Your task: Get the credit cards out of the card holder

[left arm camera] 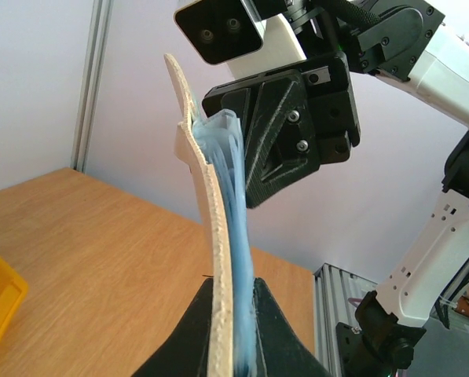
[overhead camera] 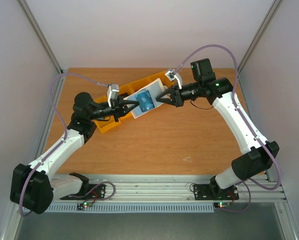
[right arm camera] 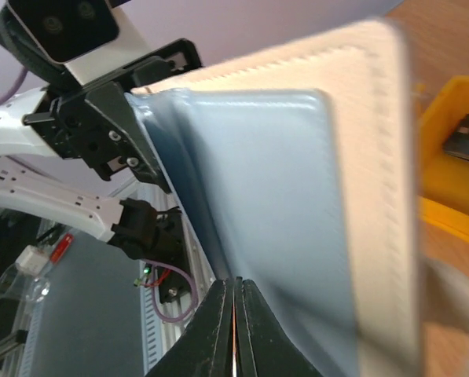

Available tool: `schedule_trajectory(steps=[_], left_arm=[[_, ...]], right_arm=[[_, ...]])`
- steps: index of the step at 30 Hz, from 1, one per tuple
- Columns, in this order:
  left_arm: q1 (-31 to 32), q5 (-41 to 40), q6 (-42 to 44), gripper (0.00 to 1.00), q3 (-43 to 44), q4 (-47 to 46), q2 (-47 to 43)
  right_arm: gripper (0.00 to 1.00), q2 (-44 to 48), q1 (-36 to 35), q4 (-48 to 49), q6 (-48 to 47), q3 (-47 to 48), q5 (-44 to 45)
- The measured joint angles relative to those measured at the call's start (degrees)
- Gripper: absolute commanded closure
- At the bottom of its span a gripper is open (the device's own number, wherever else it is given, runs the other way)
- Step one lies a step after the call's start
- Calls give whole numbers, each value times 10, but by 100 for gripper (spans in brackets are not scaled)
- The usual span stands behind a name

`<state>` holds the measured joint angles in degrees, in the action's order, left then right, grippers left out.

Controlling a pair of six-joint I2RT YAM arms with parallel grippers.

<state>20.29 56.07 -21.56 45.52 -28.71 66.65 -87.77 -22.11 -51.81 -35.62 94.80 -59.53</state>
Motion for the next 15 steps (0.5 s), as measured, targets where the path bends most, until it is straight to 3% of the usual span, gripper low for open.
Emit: schedule_trajectory(steps=[6, 11, 15], left_arm=[[-1, 0, 4, 100, 0, 2, 0], [-1, 0, 6, 100, 0, 2, 0], [-1, 0, 6, 100, 0, 2, 0]], right_arm=[[97, 2, 18, -12, -3, 3, 7], [75, 2, 9, -13, -2, 7, 0], [71, 2, -4, -7, -3, 7, -17]])
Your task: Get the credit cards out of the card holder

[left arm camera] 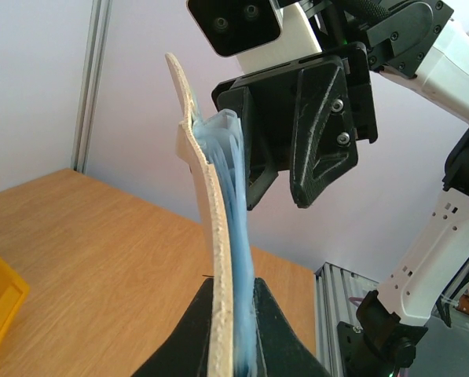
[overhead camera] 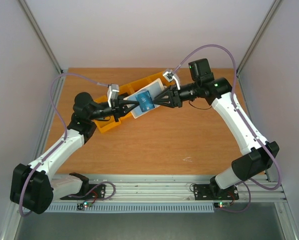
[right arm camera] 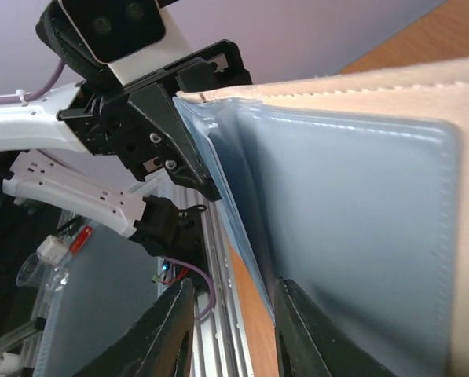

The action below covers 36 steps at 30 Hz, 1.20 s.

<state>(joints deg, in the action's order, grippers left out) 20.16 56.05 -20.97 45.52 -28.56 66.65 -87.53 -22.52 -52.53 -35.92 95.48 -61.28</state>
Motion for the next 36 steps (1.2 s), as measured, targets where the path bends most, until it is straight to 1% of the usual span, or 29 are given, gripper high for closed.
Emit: schedule_trajectory(steps=[2, 3, 4, 5, 7, 21, 28, 33, 36], left_arm=[[0, 0, 0, 100, 0, 0, 0], [0, 0, 0, 100, 0, 0, 0], [0, 0, 0, 100, 0, 0, 0], [0, 0, 0, 100, 0, 0, 0], [0, 1, 0, 100, 0, 0, 0], [-2, -3, 0, 100, 0, 0, 0], [-3, -3, 0, 100, 0, 0, 0], [-3, -2, 0, 100, 0, 0, 0], [-3, 1, 0, 100, 0, 0, 0]], right_arm=[[70, -2, -7, 3, 0, 0, -1], [73, -4, -10, 3, 0, 0, -1], [81, -8, -14, 5, 0, 0, -1], [86, -11, -16, 6, 0, 0, 0], [87, -18, -19, 8, 1, 0, 6], [85, -16, -20, 24, 1, -2, 95], [81, -16, -23, 49, 7, -4, 110], [74, -16, -28, 51, 7, -4, 107], [74, -16, -27, 44, -3, -4, 108]])
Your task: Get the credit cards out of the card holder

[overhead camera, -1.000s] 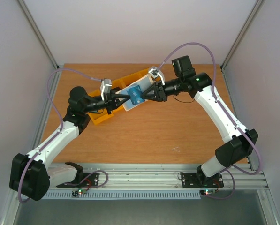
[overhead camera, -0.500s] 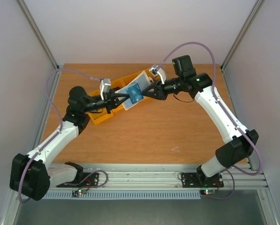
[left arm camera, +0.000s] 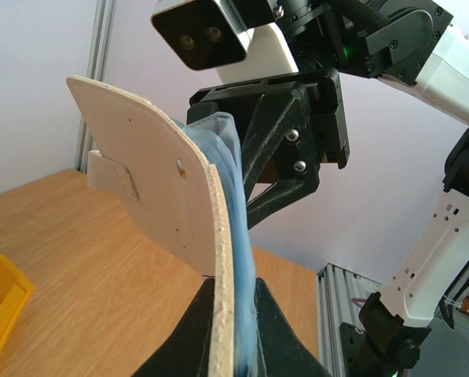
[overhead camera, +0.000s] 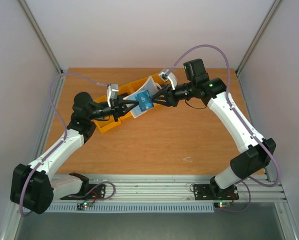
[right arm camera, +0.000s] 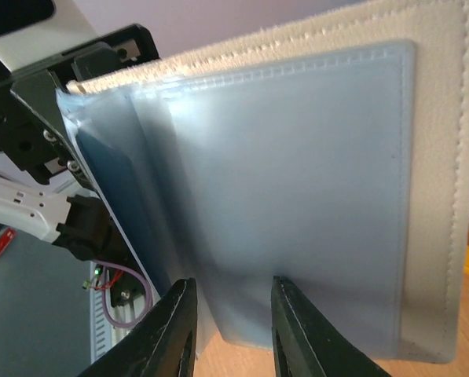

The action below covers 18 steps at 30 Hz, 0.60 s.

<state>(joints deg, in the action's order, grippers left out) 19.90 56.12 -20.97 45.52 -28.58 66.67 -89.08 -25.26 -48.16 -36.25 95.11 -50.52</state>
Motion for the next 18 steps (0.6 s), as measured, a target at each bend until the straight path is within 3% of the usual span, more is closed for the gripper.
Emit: schedule_trajectory(steps=[6, 12, 15, 18], left_arm=[[0, 0, 0, 100, 0, 0, 0], [0, 0, 0, 100, 0, 0, 0], [0, 0, 0, 100, 0, 0, 0], [0, 0, 0, 100, 0, -1, 0]], right_arm=[[72, 2, 8, -36, -23, 3, 4], [63, 4, 8, -48, -24, 10, -20], [65, 9, 7, -37, -18, 10, -37], [73, 11, -1, -24, -13, 11, -38]])
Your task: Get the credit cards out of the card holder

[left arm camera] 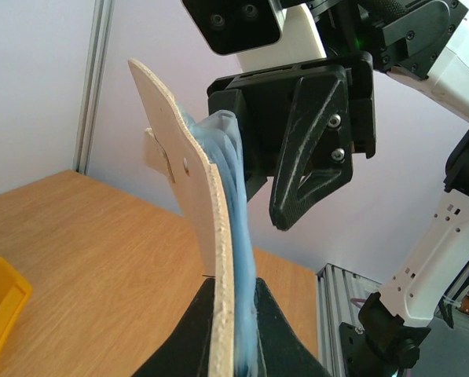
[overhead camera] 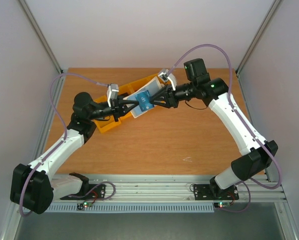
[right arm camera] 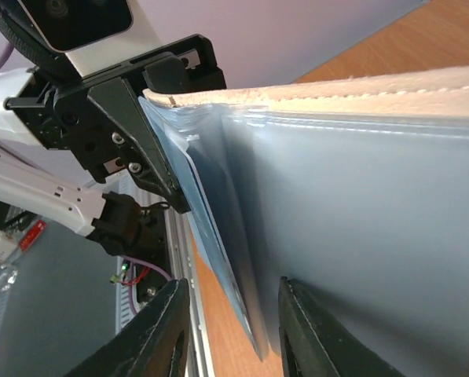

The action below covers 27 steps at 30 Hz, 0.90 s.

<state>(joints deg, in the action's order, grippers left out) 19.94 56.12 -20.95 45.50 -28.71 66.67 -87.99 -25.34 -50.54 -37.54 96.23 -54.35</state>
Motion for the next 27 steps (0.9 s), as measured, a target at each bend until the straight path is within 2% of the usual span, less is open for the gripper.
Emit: schedule_trajectory(steps=[3, 6, 16, 27], left_arm=[[0, 0, 0, 100, 0, -1, 0], [0, 0, 2, 100, -2, -3, 0], [0, 0, 3, 100, -6, -3, 0], [0, 0, 4, 100, -6, -4, 0]], right_arm=[[80, 0, -9, 3, 4, 1, 11], [82, 0, -12, 4, 4, 1, 25], [82, 0, -11, 3, 0, 3, 69], [82, -3, -16, 1, 0, 9, 77]])
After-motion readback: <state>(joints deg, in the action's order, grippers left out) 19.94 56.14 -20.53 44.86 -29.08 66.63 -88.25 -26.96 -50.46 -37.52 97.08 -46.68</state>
